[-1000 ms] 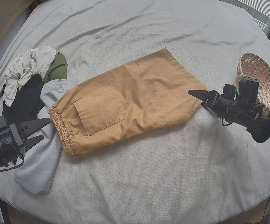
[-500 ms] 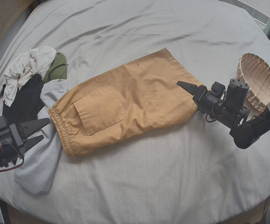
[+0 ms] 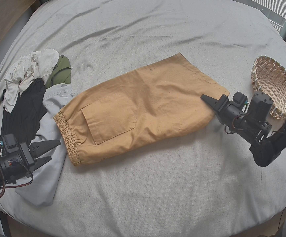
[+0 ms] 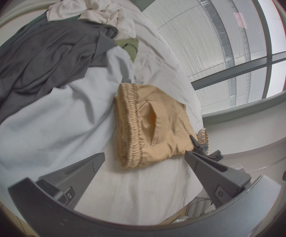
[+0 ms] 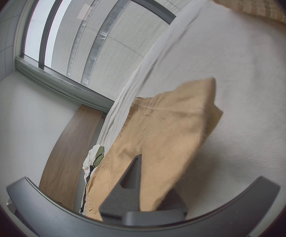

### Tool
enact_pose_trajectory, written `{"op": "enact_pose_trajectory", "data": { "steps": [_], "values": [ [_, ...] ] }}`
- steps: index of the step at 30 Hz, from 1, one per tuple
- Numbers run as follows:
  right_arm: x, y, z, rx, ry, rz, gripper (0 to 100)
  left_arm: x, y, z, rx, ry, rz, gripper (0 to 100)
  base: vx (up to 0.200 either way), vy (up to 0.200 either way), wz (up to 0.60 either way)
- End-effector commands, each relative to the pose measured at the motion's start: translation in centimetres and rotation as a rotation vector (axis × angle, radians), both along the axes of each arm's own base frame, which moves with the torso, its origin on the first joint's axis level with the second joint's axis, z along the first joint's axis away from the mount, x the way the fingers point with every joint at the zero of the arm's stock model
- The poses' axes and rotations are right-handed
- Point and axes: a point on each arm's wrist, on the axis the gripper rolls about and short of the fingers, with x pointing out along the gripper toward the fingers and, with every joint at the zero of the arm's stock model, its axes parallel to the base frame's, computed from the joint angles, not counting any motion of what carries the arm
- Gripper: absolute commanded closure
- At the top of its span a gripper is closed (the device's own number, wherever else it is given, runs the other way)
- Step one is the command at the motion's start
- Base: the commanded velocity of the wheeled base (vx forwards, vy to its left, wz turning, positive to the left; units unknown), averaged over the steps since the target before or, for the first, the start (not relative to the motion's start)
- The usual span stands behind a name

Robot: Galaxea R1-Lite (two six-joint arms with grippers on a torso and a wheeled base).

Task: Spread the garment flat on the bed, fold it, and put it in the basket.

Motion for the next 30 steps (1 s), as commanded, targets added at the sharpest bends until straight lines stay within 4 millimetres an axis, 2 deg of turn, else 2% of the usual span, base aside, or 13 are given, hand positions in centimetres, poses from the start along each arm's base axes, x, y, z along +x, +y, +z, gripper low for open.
{"op": "enact_pose_trajectory", "data": {
  "steps": [1, 2, 7, 13, 16, 17, 19, 22, 24, 28, 30],
  "values": [
    [-2.8, -2.7, 1.9, -0.005, -0.028, -0.060, 100, 0.8, -0.3, -1.3, 0.009, 0.062, -0.022, 0, 0.000, 0.000, 0.00],
    [-3.8, -3.7, 2.1, -0.030, -0.029, -0.088, 100, 0.9, -0.7, -1.2, 0.008, 0.055, -0.045, 0, 0.000, 0.000, 0.00],
    [-5.8, -5.6, 1.6, -0.099, 0.014, -0.144, 100, 1.3, -2.1, -0.9, 0.003, 0.016, -0.112, 0, 0.000, 0.000, 0.00],
    [-6.8, -7.1, -0.8, -0.218, 0.089, -0.183, 100, 3.0, -3.8, -1.0, 0.008, -0.011, -0.176, 0, 0.000, 0.000, 0.00],
    [-6.8, -7.1, -0.9, -0.222, 0.093, -0.181, 100, 3.8, -4.5, -1.7, 0.021, 0.005, -0.177, 0, 0.000, 0.000, 0.00],
    [-6.8, -7.1, -0.9, -0.222, 0.093, -0.181, 0, 3.8, -4.5, -1.7, 0.021, 0.005, -0.177, 0, 0.000, 0.000, 0.00],
    [-6.9, -7.1, -0.8, -0.221, 0.088, -0.186, 0, 4.5, -5.0, -2.4, 0.033, 0.011, -0.168, 0, 0.000, 0.000, 0.00],
    [-8.0, -7.3, -0.3, -0.221, 0.083, -0.191, 0, 5.1, -5.5, -2.7, 0.026, -0.015, -0.177, 0, 0.000, 0.000, 0.00],
    [-9.7, -8.1, 0.2, -0.235, 0.073, -0.216, 0, 5.6, -6.0, -3.3, 0.029, -0.010, -0.190, 0, 0.000, 0.000, 0.00],
    [-11.6, -9.0, 0.6, -0.246, 0.068, -0.253, 0, 6.6, -6.6, -4.2, 0.032, 0.003, -0.203, 0, 0.000, 0.000, 0.00],
    [-13.2, -9.5, 1.3, -0.242, 0.040, -0.275, 0, 7.3, -7.4, -5.0, 0.042, 0.011, -0.204, 0, 0.000, 0.000, 0.00]
  ]
}}
